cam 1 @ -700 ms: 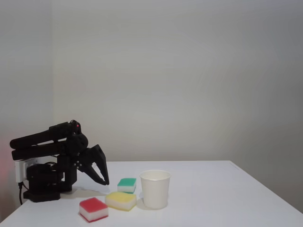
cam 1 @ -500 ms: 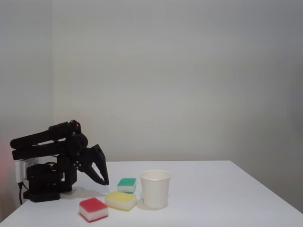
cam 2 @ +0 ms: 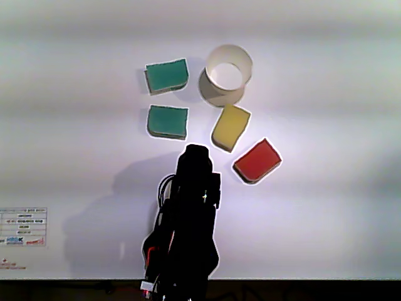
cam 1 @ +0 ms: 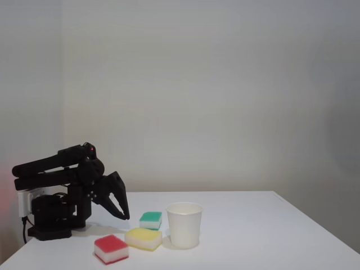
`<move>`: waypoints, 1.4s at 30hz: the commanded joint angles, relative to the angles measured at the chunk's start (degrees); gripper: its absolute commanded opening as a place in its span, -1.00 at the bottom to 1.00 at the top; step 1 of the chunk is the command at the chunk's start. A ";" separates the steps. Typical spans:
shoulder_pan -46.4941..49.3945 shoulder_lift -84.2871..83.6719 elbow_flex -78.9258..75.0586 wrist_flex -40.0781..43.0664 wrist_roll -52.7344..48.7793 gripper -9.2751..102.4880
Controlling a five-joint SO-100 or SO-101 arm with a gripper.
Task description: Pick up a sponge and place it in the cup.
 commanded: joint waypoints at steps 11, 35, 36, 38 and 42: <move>-2.90 -22.06 -26.37 4.57 -0.53 -0.83; -2.90 -84.20 -83.76 -1.05 2.90 -0.83; -3.52 -86.13 -85.17 -1.76 4.22 -0.83; -4.83 -89.91 -87.63 -3.69 6.33 -0.83; -7.47 -96.15 -90.88 -7.21 9.23 -0.83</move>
